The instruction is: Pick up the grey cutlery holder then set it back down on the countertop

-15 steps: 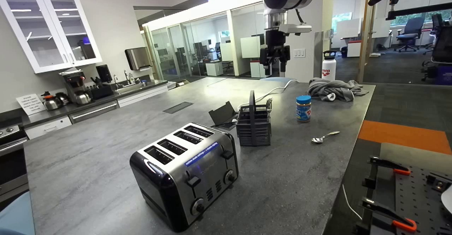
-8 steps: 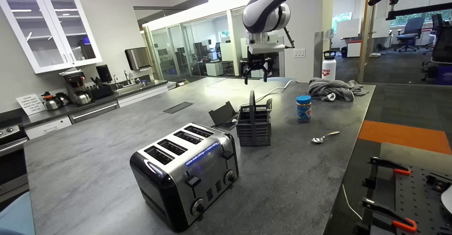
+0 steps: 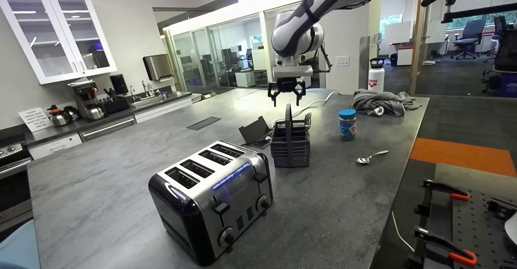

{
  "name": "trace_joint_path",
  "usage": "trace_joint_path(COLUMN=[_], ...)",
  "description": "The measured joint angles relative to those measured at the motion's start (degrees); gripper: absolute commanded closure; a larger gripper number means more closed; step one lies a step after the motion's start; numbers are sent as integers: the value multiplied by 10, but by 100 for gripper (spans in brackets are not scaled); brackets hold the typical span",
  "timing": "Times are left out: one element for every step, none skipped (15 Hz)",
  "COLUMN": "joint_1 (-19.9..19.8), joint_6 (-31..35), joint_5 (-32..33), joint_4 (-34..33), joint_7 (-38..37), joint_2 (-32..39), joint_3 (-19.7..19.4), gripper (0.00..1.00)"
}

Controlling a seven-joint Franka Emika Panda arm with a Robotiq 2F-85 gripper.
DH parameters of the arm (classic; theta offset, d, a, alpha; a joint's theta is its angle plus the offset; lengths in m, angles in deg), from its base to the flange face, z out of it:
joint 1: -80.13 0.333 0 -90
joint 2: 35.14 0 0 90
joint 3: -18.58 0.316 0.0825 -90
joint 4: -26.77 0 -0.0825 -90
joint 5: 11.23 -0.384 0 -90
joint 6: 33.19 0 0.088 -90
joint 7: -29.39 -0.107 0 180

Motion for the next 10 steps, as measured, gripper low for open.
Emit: trace_joint_path(joint_1=[1,3,4,4,5,5,5,5,4,4], joint_6=[0,0,-1,-1,-2,-2,-2,-2,-2,-2], joint_5=[0,0,0,0,0,0,0,0,0,1], joint_4=[0,0,0,0,0,0,0,0,0,0], joint_7=[-7,-9,-9,-9,-9,-9,-9,-9,-9,-9], joint_2=[0,0,-1,-2,-3,-4,-4,-4,-4,-3], joint_3=[1,1,2,2,2,2,2,2,2,2], gripper=[0,0,0,0,0,0,0,0,0,0])
